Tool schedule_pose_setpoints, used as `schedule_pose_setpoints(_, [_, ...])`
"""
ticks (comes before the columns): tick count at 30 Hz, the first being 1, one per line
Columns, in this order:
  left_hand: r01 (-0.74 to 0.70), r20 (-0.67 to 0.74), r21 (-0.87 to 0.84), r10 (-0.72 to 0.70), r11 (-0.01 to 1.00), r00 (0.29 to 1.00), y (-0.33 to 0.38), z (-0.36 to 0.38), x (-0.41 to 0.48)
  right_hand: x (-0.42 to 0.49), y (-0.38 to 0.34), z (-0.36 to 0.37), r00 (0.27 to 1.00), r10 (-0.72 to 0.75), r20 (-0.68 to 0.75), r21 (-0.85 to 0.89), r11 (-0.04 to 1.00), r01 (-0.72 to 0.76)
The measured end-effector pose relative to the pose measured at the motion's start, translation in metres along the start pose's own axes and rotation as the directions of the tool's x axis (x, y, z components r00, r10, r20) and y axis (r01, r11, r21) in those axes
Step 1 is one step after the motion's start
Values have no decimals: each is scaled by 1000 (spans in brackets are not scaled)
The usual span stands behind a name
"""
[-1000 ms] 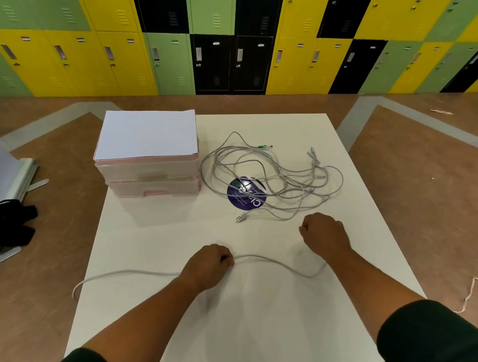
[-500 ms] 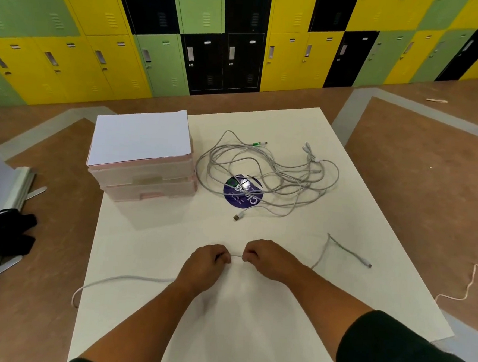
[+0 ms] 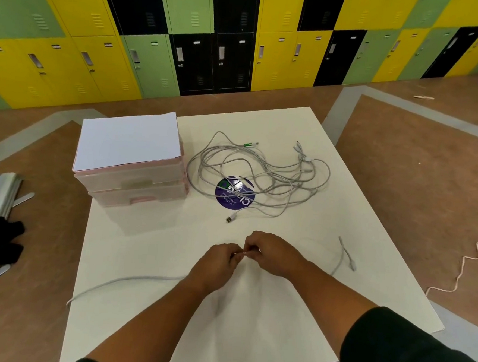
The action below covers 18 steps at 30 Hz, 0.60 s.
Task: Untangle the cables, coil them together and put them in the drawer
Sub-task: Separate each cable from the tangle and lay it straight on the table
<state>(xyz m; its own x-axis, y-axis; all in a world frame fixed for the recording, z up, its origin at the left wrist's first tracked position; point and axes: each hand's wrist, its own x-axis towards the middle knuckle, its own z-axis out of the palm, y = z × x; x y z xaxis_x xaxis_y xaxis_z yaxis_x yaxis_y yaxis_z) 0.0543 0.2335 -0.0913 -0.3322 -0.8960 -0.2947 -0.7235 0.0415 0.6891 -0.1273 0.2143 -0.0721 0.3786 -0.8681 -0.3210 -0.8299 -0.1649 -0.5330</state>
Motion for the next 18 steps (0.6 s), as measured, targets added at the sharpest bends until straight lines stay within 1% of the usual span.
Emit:
schedule_pose_setpoints(3, [40, -47, -20, -41, 999, 998, 1, 3, 5, 0, 0, 2, 999, 36, -41, -43, 998, -38])
schedule_pose_setpoints(7, [75, -98, -104, -85, 992, 992, 1, 3, 8, -1, 7, 3, 993, 69, -95, -125, 989, -80])
schedule_pose_setpoints(9, [102, -87, -131, -114, 986, 990, -1, 2, 8, -4, 15, 2, 988, 92, -120, -129, 986, -107])
schedule_pose_setpoints(12, [101, -49, -145, -109, 984, 993, -6, 2, 8, -11, 31, -2, 971, 150, -185, -114, 978, -173])
schedule_pose_setpoints(14, [89, 9, -112, -88, 990, 996, -6, 3, 9, -15, 37, -3, 960, 185, -212, -115, 970, -212])
schedule_pose_setpoints(16, [72, 70, -30, -70, 997, 995, -3, 6, 11, -16, 40, -4, 956, 197, -216, -94, 971, -221])
schedule_pose_setpoints(18, [49, 76, 19, -50, 999, 996, 3, 8, 14, -16, 39, -6, 960, 192, -203, -45, 978, -205])
